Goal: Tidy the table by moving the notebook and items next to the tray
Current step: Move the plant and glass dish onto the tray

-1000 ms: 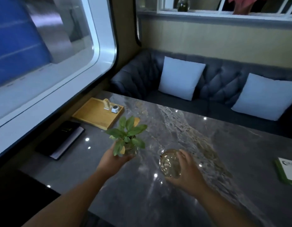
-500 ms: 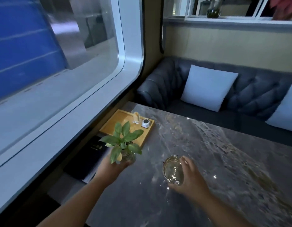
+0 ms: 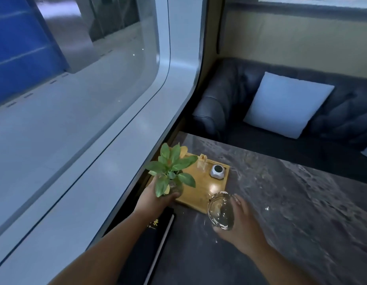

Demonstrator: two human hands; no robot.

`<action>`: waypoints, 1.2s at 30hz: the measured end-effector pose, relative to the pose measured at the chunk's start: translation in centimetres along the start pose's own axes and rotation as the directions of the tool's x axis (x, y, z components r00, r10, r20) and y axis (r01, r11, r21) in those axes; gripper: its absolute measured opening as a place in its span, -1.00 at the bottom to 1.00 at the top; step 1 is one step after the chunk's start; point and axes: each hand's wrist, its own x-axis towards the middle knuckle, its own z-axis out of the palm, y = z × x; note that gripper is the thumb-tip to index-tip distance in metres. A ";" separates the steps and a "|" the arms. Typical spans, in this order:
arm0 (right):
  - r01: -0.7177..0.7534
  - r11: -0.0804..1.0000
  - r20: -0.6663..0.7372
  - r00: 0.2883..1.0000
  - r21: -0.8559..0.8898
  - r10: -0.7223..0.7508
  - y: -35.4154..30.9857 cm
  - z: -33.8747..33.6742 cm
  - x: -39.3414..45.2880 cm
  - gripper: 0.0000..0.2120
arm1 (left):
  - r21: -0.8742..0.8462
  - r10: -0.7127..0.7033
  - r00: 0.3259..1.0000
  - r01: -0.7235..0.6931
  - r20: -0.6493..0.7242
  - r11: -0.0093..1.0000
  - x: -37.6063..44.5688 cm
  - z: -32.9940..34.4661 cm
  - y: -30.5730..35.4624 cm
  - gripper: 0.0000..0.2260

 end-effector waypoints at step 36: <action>0.131 0.984 0.144 0.983 -0.121 -0.113 0.6 6.4 9.7 0.05 | -0.142 -0.079 0.995 0.071 -0.053 0.987 14.7 4.5 -4.4 -0.38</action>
